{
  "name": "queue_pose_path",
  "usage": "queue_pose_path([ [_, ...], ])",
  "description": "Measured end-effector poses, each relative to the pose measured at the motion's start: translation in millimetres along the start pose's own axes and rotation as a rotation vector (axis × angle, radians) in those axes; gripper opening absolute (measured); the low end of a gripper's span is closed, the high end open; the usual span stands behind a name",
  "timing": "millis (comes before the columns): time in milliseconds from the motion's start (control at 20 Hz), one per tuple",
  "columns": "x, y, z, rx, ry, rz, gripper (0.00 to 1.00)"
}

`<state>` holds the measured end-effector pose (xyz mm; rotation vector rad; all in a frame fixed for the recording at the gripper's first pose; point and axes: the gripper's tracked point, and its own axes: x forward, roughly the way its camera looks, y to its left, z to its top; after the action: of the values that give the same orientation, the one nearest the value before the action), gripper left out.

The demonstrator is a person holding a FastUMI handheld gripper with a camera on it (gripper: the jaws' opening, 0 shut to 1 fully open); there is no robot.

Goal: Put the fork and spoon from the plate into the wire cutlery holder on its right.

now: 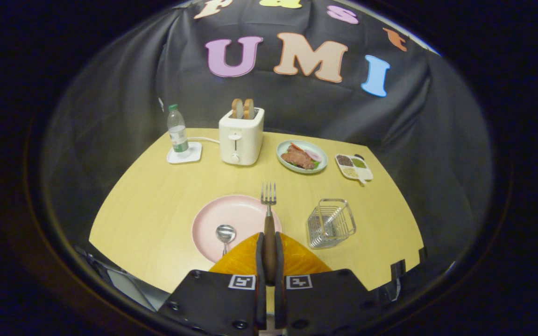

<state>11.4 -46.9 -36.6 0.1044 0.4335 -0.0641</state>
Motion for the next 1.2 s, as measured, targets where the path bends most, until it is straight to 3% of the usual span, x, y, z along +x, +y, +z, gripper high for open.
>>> queue_pose_path([
  [550, 4.3, -73.1, 6.5, 0.206, 0.173, -0.203, 0.1],
  [950, 23.4, -93.9, -19.4, 0.347, 0.344, -0.268, 0.1],
  [1200, 46.8, -106.1, -28.8, 0.334, 0.431, -0.263, 0.1],
])
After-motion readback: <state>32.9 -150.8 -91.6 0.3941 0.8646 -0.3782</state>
